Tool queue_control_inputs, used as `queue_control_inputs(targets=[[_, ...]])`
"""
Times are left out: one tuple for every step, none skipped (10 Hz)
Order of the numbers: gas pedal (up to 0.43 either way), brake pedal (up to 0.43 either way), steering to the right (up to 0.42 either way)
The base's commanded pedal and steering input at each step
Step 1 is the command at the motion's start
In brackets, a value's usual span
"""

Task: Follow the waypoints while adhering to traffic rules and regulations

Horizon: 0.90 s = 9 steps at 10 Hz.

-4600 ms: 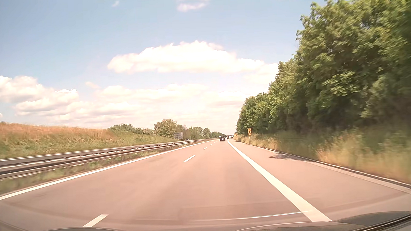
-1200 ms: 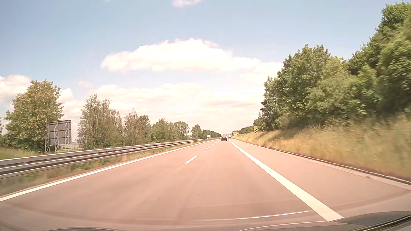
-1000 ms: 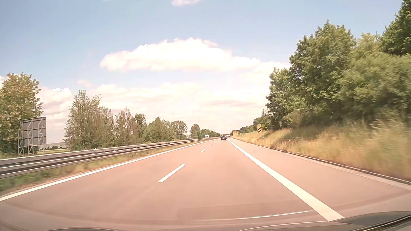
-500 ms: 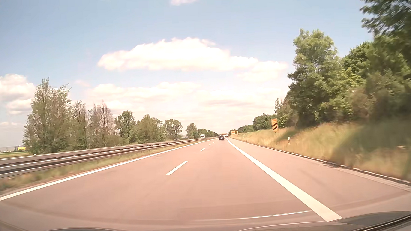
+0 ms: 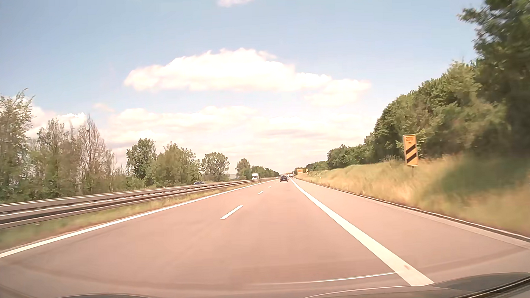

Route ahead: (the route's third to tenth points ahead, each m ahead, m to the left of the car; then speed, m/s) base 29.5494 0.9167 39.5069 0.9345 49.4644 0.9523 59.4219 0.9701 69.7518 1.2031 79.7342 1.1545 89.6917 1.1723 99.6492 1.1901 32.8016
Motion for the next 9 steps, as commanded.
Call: queue_control_inputs(targets=[[0.319,0.012,0.0],[0.287,0.006,-0.001],[0.28,0.012,-0.001],[0.28,0.012,0.0],[0.28,0.012,-0.001],[0.248,0.012,-0.001],[0.24,0.012,-0.001],[0.24,0.012,0.0],[0.24,0.012,-0.001]])
